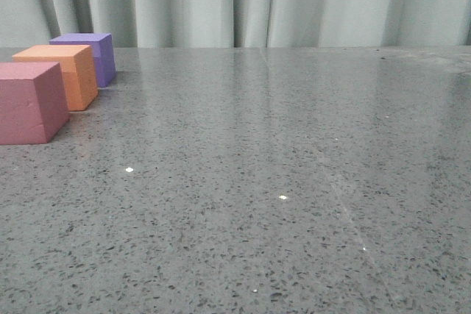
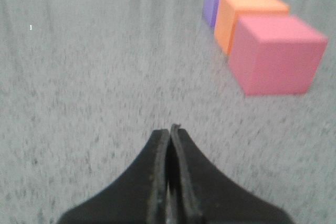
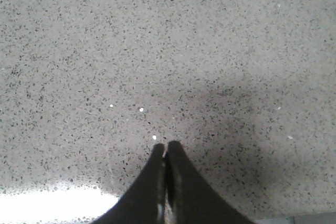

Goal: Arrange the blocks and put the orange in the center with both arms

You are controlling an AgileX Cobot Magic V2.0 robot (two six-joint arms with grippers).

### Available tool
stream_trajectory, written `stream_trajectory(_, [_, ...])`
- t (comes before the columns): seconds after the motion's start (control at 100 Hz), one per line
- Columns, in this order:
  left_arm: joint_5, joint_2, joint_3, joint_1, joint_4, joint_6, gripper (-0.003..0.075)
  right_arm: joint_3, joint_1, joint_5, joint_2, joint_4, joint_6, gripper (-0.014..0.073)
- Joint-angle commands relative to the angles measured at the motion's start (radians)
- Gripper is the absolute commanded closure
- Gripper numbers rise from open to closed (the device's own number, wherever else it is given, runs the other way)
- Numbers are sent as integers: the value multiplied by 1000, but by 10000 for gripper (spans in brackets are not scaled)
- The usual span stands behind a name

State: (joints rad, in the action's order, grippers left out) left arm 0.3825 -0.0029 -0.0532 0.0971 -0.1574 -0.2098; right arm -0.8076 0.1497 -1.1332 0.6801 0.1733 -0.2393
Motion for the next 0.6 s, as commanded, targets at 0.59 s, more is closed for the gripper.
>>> stream_trajectory(0.59, [-319, -34, 103, -7, -9, 1, 739, -23, -4, 45, -1, 21, 8, 661])
